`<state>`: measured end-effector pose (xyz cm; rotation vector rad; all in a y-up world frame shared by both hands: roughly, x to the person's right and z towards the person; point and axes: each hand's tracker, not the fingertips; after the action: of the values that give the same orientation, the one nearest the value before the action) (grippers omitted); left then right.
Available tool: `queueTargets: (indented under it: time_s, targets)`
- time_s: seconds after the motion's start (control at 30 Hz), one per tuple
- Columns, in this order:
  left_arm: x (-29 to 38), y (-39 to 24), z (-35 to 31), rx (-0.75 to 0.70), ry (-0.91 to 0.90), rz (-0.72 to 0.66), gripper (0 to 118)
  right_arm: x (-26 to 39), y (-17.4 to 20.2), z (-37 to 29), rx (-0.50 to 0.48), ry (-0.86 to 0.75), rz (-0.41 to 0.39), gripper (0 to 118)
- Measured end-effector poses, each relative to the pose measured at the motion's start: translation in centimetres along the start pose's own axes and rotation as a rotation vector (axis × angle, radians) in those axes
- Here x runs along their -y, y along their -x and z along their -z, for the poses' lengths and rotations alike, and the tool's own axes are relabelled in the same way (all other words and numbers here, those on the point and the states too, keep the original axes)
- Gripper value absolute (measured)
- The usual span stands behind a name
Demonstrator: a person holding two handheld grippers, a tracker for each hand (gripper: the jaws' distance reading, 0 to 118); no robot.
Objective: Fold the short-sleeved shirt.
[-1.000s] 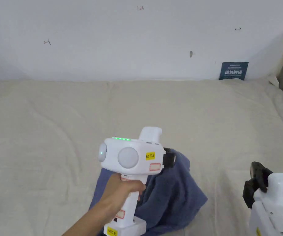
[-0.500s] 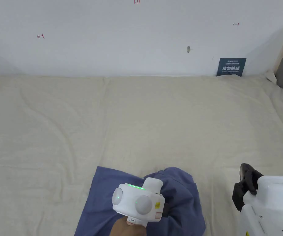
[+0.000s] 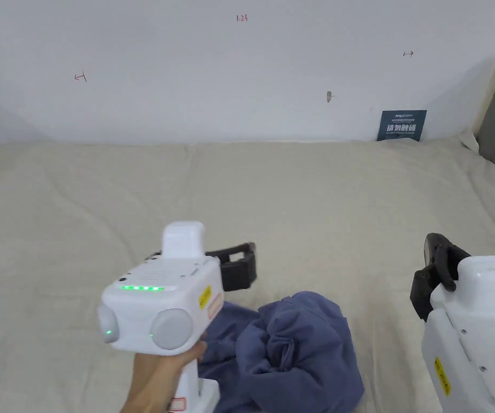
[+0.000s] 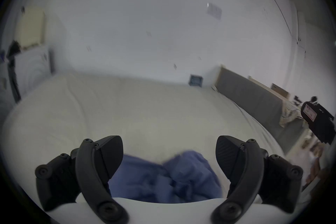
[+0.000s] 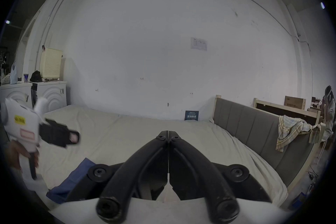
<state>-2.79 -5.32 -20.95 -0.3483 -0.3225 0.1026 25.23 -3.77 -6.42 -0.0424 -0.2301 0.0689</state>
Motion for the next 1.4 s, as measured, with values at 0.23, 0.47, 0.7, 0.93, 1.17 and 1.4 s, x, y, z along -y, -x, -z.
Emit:
queueTargets:
  time_s: [0.23, 0.47, 0.7, 0.93, 1.17, 1.4]
  targets:
    - [-1.8, 3.8, -5.7, -0.228, -0.253, 0.165, 94, -1.2, 1.2, 0.4, -0.013, -0.036, 0.021, 0]
    - [-1.7, 6.2, -8.0, -0.247, -0.305, 0.148, 11, -1.7, 2.6, 0.4, -0.024, -0.045, 0.027, 0]
    - [-1.7, 6.6, -7.9, -0.234, -0.227, 0.155, 0, -1.4, 3.4, 0.0, -0.046, -0.034, 0.029, 0]
    - [3.2, 9.8, -4.8, -0.073, 0.244, -0.130, 0, -0.5, 3.4, 0.0, -0.058, -0.007, 0.041, 0]
    - [11.5, 11.6, -4.5, -0.103, 0.517, -0.222, 30, 0.8, 3.2, 0.3, -0.060, 0.028, 0.030, 0]
    - [16.9, 12.3, -3.7, -0.176, 0.662, -0.263, 108, 2.5, 3.4, 0.7, -0.072, 0.087, 0.038, 0]
